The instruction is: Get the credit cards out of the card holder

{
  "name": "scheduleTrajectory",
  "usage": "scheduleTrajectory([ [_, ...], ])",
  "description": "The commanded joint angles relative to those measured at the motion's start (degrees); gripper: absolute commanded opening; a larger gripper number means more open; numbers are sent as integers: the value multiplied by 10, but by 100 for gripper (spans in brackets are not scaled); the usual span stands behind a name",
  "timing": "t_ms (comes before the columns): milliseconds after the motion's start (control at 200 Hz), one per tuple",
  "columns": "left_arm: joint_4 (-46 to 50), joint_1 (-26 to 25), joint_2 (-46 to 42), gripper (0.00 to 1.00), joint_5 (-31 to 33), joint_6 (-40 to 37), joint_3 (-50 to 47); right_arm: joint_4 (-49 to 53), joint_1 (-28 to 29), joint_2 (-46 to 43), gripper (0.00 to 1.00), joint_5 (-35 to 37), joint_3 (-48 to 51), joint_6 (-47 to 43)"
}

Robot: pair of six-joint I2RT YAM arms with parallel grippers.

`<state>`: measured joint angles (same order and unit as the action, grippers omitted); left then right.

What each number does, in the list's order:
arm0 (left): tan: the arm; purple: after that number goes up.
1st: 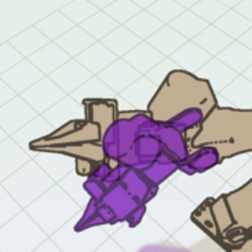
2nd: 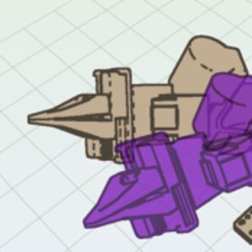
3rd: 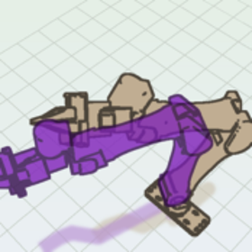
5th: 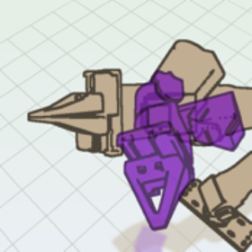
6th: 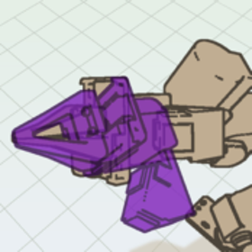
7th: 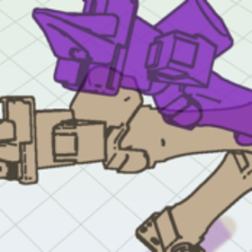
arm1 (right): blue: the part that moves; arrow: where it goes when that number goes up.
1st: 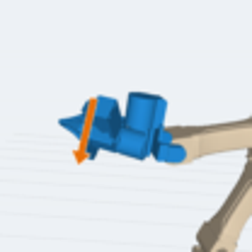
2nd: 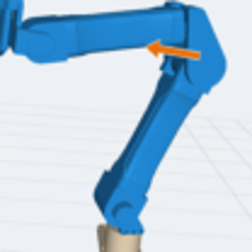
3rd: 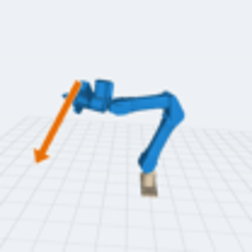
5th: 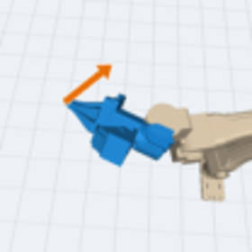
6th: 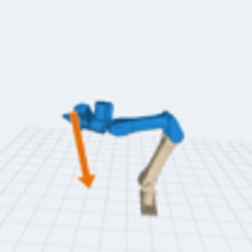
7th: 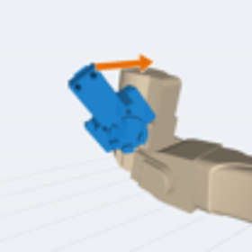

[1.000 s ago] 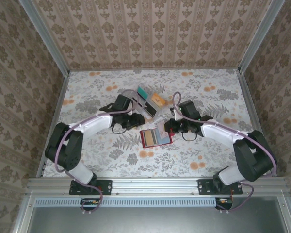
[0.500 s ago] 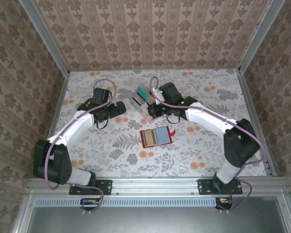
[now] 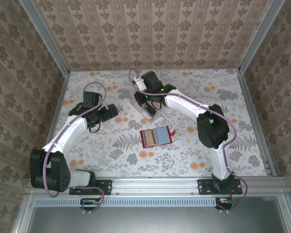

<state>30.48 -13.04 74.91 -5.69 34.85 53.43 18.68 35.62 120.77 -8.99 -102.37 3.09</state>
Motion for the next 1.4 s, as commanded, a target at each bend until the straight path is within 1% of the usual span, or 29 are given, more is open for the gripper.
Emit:
scheduleTrajectory([
  [0,8,4,-21,100,-16,-11,-5,26,-3,32,0,17,-38,-48],
  [80,15,5,-18,100,-12,-15,1,29,-3,50,0,17,-53,-59],
  [360,15,5,-8,100,-23,-11,-1,61,-4,99,0,63,-92,-106],
  [745,11,5,-3,100,-30,-3,-14,92,-6,114,0,62,-104,-101],
  [1115,11,5,2,100,-33,-6,-16,116,-7,144,9,65,-139,-85],
  [1305,12,5,2,100,-32,-7,-16,118,-7,152,10,71,-149,-75],
  [1395,12,5,3,100,-32,-7,-17,118,-7,153,14,71,-151,-72],
])
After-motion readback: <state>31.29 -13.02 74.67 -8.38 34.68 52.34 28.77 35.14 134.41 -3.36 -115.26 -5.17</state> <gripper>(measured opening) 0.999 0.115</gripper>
